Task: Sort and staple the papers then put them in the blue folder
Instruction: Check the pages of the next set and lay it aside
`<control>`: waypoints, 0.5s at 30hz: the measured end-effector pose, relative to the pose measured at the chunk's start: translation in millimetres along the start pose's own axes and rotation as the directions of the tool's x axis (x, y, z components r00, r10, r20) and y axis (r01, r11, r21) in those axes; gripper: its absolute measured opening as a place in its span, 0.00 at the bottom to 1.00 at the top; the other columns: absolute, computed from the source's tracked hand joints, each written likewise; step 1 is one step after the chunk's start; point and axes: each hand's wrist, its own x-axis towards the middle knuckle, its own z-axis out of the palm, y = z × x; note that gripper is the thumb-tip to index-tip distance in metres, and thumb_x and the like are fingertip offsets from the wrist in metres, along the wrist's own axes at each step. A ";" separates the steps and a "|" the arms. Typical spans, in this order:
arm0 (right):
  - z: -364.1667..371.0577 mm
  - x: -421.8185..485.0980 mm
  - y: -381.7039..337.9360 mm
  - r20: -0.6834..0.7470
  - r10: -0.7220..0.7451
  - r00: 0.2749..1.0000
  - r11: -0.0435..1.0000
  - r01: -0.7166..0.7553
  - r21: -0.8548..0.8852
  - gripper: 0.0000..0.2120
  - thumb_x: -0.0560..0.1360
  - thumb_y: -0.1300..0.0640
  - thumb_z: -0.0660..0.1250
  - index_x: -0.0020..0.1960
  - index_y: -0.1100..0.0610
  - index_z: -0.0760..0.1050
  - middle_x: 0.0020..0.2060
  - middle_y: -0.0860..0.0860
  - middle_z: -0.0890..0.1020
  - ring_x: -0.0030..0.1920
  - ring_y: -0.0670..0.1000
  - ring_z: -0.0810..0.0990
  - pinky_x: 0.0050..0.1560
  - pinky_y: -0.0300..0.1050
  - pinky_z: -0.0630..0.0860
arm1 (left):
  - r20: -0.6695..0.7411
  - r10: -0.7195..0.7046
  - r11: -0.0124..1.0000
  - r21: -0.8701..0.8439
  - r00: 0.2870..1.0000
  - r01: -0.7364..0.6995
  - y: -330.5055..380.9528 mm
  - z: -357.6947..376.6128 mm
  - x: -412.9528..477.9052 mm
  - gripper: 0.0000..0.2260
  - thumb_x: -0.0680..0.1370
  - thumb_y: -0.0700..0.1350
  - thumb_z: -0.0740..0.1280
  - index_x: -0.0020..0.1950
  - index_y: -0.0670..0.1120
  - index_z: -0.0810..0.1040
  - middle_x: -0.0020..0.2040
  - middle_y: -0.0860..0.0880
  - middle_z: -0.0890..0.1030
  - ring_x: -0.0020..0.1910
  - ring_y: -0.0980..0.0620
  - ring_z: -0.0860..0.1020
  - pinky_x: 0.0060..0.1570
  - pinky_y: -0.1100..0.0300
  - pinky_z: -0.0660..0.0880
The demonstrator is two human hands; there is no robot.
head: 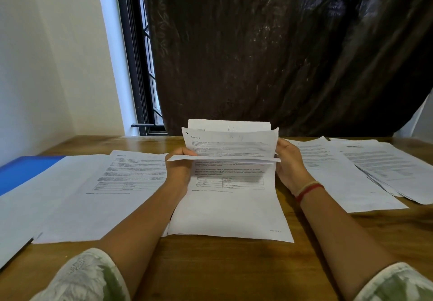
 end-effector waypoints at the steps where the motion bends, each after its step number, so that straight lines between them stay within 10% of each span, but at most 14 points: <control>1: -0.3 0.3 -0.1 -0.011 -0.010 1.000 1.000 0.010 -0.004 0.07 0.79 0.52 0.65 0.46 0.53 0.78 0.36 0.47 0.85 0.38 0.52 0.83 0.38 0.43 0.82 | -0.004 0.004 1.000 0.009 1.000 -0.003 -0.5 -0.7 1.1 0.20 0.71 0.33 0.63 0.20 0.48 0.73 0.33 0.53 0.81 0.40 0.48 0.76 0.40 0.57 0.73; 15: 0.6 4.5 8.6 -0.257 -0.076 0.964 0.965 0.006 -0.262 0.07 0.80 0.55 0.64 0.43 0.48 0.73 0.37 0.45 0.78 0.37 0.50 0.78 0.34 0.37 0.72 | -0.048 0.042 0.983 0.183 0.998 -0.032 -5.3 2.3 1.7 0.08 0.76 0.34 0.66 0.40 0.44 0.80 0.43 0.48 0.81 0.46 0.48 0.78 0.39 0.62 0.74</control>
